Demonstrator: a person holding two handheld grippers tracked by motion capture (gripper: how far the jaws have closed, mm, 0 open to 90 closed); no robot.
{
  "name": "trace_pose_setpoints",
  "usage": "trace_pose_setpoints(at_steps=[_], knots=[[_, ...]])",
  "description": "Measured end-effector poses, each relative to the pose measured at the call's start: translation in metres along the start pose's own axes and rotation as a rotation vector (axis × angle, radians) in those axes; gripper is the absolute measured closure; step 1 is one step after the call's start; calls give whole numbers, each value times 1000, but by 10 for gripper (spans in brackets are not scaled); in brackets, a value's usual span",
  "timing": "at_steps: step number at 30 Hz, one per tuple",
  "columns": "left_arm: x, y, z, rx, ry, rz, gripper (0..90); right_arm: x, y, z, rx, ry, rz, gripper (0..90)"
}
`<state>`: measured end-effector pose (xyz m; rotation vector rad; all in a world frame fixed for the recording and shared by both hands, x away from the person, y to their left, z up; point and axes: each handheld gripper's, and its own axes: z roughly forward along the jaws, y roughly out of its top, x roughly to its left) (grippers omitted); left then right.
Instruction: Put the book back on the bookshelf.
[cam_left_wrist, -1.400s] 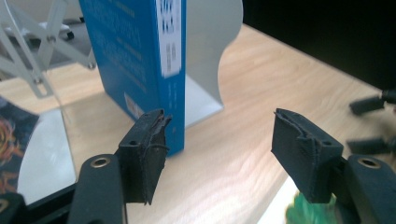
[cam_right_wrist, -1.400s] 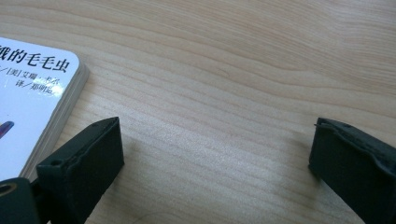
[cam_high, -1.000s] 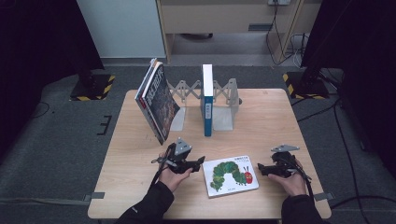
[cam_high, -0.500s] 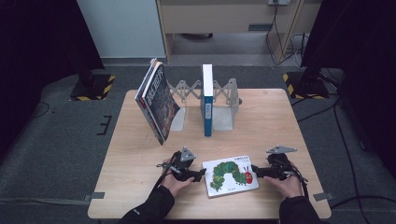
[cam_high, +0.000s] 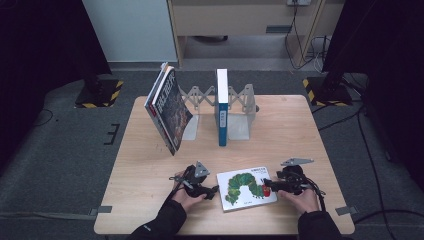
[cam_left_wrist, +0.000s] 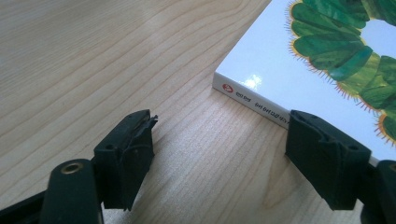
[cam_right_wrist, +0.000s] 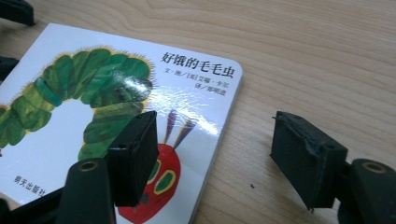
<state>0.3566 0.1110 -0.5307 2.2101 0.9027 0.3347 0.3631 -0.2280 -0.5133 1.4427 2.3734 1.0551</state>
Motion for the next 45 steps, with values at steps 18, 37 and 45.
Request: trace_pose_setpoints(at_steps=[18, 37, 45], knots=[[2, -5, 4, 2, 35, -9, 4, 2, -2, 2, 13, 71, 24, 492], [-11, -4, 0, -2, 95, -64, 148, 2, -1, 5, 19, 77, 21, 531], [-12, 2, 7, -22, 106, -71, 169, -4, 2, 5, 12, 48, 30, 516]])
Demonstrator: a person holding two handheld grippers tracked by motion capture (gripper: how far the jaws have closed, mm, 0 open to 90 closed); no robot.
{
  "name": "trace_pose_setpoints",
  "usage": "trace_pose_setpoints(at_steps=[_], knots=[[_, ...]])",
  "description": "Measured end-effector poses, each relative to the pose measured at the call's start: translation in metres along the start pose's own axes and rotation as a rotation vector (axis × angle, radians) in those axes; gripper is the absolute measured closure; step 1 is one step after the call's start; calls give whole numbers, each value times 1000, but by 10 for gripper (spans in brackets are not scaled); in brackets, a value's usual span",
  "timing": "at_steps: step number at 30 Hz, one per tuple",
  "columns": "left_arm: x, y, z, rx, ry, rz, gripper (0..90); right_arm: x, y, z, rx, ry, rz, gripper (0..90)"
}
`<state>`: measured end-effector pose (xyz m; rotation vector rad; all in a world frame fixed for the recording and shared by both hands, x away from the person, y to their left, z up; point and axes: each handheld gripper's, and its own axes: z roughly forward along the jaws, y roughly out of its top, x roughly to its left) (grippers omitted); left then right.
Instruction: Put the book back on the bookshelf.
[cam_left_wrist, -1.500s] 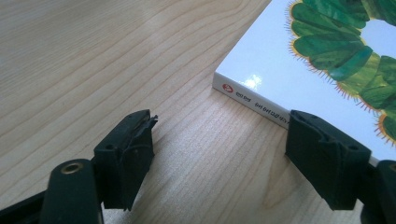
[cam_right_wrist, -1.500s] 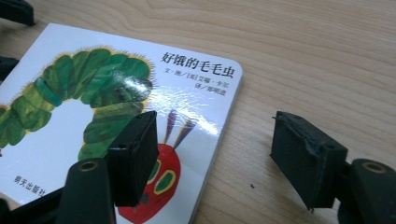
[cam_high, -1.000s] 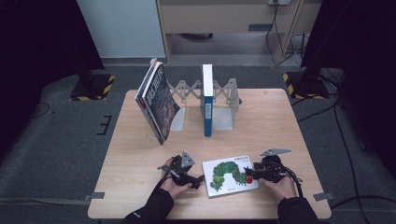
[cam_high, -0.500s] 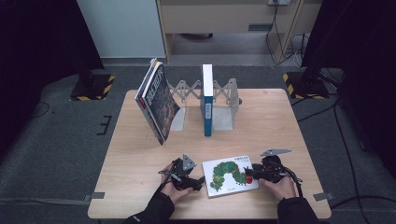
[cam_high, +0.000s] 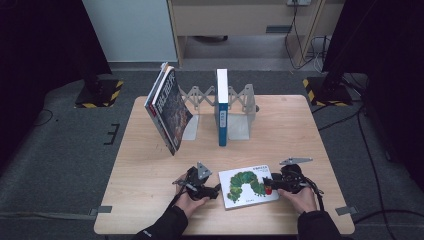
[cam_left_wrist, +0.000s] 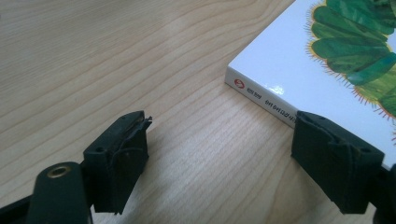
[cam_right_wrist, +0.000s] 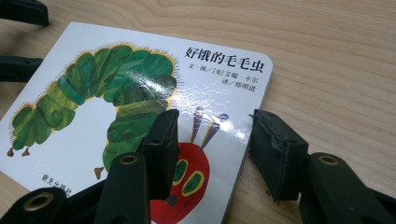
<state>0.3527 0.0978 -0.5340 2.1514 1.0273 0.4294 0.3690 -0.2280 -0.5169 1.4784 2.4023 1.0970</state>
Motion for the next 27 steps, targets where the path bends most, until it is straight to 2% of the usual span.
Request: trace_pose_setpoints(at_steps=[10, 15, 17, 19, 27], knots=[[1, 2, 4, -10, -5, 2, 142, -5, 2, -1, -9, 1, 30, 470], [1, 1, 4, -8, -10, 11, 122, -4, 1, -2, -13, 20, 35, 466], [1, 1, 4, -8, -11, 12, 121, -4, 1, -2, -15, 15, 25, 464], [1, 1, 4, -8, -13, 13, 119, -4, 2, -4, -23, 28, 41, 466], [1, 1, 4, -5, -16, 13, 111, -5, 4, -12, -68, 49, 58, 466]])
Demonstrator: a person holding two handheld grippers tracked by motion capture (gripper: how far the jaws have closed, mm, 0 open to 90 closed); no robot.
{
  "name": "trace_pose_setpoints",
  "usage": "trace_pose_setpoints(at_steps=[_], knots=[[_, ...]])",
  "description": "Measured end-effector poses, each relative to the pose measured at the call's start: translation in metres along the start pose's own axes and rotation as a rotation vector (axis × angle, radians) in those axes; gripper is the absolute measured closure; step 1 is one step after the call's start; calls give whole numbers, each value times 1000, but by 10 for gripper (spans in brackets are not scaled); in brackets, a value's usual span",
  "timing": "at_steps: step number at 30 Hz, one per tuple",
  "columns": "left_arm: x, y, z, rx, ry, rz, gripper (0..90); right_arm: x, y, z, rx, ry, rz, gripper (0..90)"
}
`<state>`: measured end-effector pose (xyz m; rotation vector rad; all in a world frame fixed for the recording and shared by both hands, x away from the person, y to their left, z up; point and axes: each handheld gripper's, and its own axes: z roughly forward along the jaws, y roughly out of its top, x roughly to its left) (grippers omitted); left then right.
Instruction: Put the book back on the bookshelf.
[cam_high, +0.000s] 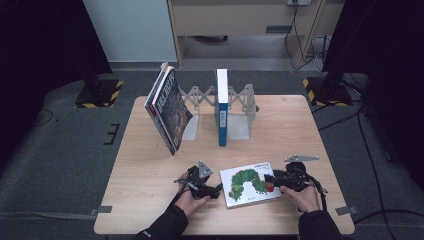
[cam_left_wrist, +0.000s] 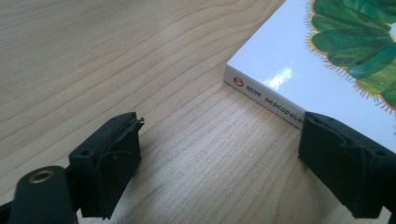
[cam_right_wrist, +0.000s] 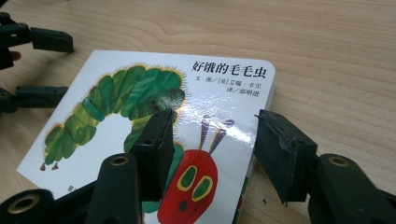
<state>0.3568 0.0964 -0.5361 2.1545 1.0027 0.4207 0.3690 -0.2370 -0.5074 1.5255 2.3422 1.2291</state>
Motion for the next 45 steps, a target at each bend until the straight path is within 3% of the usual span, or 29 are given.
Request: trace_pose_setpoints(at_steps=[14, 20, 30, 32, 36, 43, 44, 45], knots=[[1, 0, 0, 4, 1, 1, 95, 3, 5, -10, -99, 28, -1, 461], [1, 0, 0, 4, 1, 0, 92, 6, 8, -16, -162, 67, 10, 438], [1, 0, 0, 5, 1, 0, 91, 9, 11, -20, -182, 99, 15, 377], [1, 0, 0, 4, 0, 0, 91, 9, 11, -20, -188, 129, 33, 314], [1, 0, 0, 5, 1, 0, 91, 9, 10, -18, -160, 131, 55, 321], [1, 0, 0, 5, 0, 0, 91, 7, 8, -18, -130, 125, 39, 382], [1, 0, 0, 5, 0, 0, 91, 6, 5, -16, -102, 166, 48, 446], [1, 0, 0, 5, 0, 0, 91, 7, 5, -15, -92, 164, 42, 453]])
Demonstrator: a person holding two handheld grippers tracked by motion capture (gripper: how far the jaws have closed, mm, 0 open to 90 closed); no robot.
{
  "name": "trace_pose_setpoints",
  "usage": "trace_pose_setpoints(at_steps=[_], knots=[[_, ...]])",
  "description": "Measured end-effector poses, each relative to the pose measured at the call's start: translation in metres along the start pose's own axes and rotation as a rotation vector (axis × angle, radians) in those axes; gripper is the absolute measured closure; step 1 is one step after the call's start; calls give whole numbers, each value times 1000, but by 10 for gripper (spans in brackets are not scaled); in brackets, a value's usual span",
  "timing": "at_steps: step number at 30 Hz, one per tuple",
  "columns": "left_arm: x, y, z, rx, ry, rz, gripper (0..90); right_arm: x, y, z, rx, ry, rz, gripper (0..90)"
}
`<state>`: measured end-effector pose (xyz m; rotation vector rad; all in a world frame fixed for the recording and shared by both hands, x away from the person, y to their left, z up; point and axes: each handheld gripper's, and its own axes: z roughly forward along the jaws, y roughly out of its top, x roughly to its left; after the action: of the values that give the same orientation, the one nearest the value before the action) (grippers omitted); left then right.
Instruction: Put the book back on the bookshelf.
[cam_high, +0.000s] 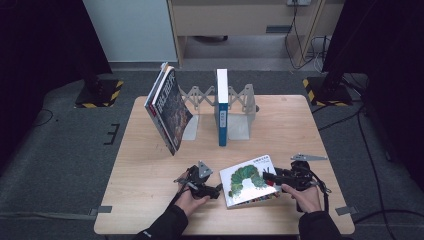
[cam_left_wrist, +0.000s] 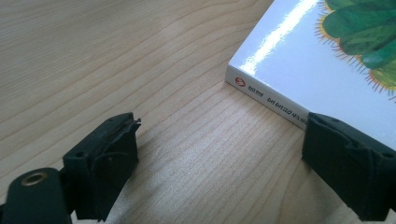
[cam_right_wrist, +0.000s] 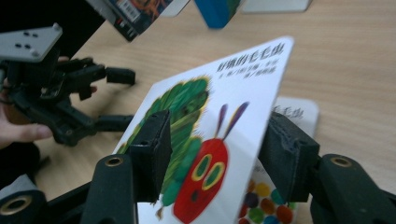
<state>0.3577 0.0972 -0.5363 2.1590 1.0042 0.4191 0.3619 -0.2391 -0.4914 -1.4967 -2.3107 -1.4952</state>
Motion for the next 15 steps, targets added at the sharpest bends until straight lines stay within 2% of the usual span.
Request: trace_pose_setpoints(at_steps=[2, 9, 15], knots=[[0, 0, 0, 0, 0, 0, 91, 2, 0, 4, 27, -10, -20, 461], [0, 0, 0, 0, -1, 0, 89, -1, 0, 6, 34, -8, -16, 513], [1, 0, 1, 18, 4, -7, 18, -4, 1, 14, 70, 6, -1, 537]])
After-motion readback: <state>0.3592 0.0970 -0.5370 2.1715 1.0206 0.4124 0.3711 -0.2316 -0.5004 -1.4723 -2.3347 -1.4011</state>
